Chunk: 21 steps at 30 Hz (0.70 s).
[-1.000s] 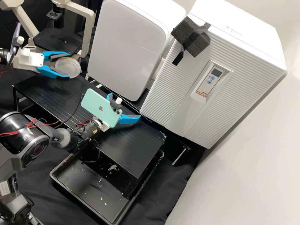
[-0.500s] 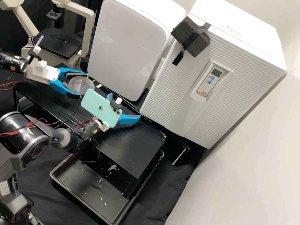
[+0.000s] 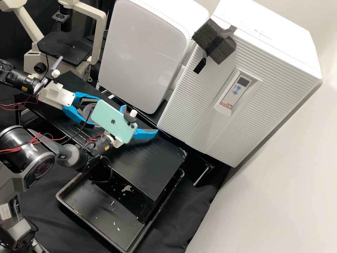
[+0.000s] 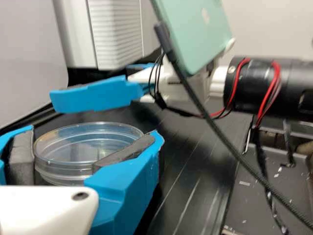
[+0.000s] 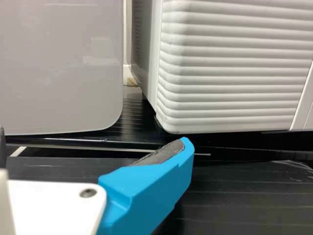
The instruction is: Place the petri dish on the bench
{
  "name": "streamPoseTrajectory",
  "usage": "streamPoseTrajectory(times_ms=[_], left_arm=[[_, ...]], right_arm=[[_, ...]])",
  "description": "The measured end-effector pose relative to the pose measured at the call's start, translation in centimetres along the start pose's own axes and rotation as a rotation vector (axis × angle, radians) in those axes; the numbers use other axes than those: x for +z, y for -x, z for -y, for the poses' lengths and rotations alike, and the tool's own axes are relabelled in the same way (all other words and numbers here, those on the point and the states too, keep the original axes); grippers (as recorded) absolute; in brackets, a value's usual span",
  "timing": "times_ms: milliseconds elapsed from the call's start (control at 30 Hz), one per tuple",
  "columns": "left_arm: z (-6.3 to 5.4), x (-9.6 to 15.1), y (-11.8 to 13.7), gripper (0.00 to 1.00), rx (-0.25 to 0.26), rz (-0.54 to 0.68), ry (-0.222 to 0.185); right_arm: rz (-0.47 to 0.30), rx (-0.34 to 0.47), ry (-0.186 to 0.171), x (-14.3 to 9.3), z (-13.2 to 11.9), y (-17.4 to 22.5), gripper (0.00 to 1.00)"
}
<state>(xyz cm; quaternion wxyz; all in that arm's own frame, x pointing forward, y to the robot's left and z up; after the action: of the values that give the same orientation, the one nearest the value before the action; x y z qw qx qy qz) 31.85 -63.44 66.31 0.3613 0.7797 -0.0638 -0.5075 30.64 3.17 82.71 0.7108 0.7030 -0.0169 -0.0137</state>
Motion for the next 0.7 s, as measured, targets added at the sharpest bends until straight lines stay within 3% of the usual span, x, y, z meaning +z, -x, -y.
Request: streamPoseTrajectory(times_ms=[333,700], left_arm=[[-1.3,0.4,-0.8,0.00,0.023,0.004,-0.027],[0.0,0.8,-2.1,0.00,-0.019,0.012,-0.019]], right_arm=[[0.000,0.000,0.000,0.0,0.0,0.0,1.00],[0.000,0.000,0.000,0.0,0.0,0.0,1.00]])
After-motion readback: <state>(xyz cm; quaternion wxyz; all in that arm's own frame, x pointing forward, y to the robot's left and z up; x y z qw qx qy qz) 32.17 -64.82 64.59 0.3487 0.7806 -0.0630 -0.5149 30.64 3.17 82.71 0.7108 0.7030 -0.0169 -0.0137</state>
